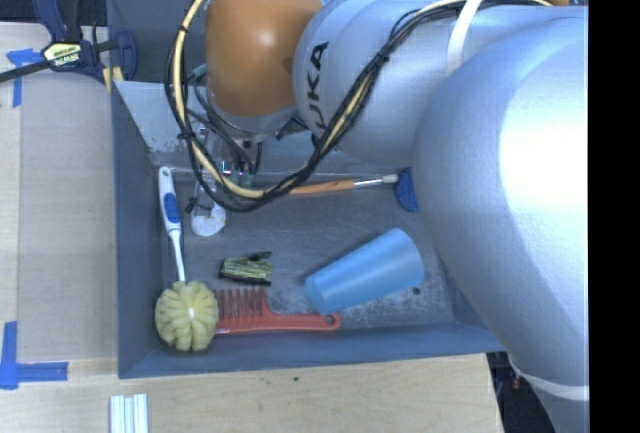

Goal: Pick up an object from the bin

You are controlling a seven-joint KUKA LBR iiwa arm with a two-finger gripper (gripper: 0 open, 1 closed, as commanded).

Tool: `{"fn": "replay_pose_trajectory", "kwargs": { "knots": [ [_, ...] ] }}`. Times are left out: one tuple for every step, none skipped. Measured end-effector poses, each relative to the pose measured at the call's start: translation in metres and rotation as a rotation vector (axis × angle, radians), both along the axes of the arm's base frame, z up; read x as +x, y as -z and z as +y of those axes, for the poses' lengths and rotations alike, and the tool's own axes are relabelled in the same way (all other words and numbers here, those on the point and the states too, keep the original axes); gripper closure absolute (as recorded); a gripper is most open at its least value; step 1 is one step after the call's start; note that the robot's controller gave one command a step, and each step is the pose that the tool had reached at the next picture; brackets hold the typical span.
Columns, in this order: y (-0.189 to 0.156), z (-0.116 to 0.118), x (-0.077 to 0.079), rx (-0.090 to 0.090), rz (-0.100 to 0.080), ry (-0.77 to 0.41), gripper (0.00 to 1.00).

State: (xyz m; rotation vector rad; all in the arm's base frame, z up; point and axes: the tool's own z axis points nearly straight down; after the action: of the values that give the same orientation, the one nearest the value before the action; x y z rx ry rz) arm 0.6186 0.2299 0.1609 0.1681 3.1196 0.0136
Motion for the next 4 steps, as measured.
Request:
{"fn": "replay_pose_trajectory", "kwargs": {
  "knots": [
    [0.061,-0.004,0.001,-0.008,0.006,-0.315,0.00],
    [0.057,-0.003,-0.006,-0.001,0.003,-0.064,0.00],
    [0.072,-0.012,-0.003,-0.008,0.006,-0.298,0.00],
    [0.064,-0.041,-0.009,-0.006,-0.001,-0.321,1.00]
  ]
}}
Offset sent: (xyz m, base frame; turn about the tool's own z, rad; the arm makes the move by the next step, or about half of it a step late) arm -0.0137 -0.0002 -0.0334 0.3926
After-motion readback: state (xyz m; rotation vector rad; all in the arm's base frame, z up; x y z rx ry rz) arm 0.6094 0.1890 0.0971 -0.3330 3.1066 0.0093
